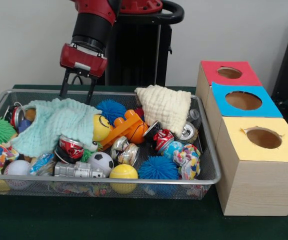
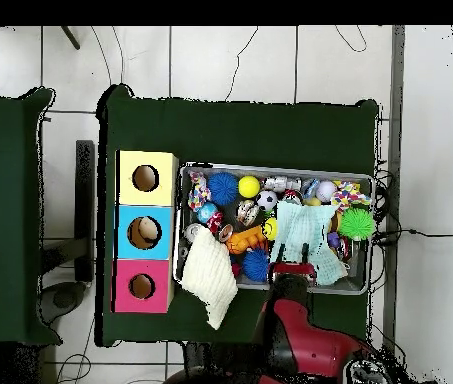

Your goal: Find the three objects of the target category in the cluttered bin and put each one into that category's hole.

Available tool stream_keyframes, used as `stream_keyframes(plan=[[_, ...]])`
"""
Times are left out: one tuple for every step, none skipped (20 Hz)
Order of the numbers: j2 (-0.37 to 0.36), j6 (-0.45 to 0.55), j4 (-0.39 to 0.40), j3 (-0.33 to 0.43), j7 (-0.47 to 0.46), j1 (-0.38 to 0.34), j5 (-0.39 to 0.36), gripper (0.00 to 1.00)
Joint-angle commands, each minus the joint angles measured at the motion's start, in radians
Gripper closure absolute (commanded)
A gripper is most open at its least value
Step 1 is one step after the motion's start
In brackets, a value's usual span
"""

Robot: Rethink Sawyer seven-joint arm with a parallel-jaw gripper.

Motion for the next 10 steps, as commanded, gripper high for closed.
stream_keyframes(plan=[[0.051, -0.069, -0.129, 0.06, 0.119, -0.028, -0.041, 0.0], [0.055, -0.068, -0.133, 0.058, 0.117, -0.028, -0.04, 0.0], [0.067, -0.073, -0.138, 0.055, 0.112, -0.031, -0.036, 0.0], [0.07, -0.072, -0.14, 0.053, 0.111, -0.032, -0.036, 0.0], [0.078, -0.085, -0.142, 0.051, 0.11, -0.039, -0.041, 0.0], [0.08, -0.087, -0.143, 0.051, 0.111, -0.043, -0.043, 0.0], [0.091, -0.1, -0.142, 0.047, 0.109, -0.049, -0.045, 0.0], [0.097, -0.105, -0.141, 0.044, 0.107, -0.055, -0.052, 0.0], [0.103, -0.11, -0.14, 0.041, 0.106, -0.061, -0.058, 0.0], [0.101, -0.11, -0.138, 0.042, 0.108, -0.067, -0.069, 0.0]])
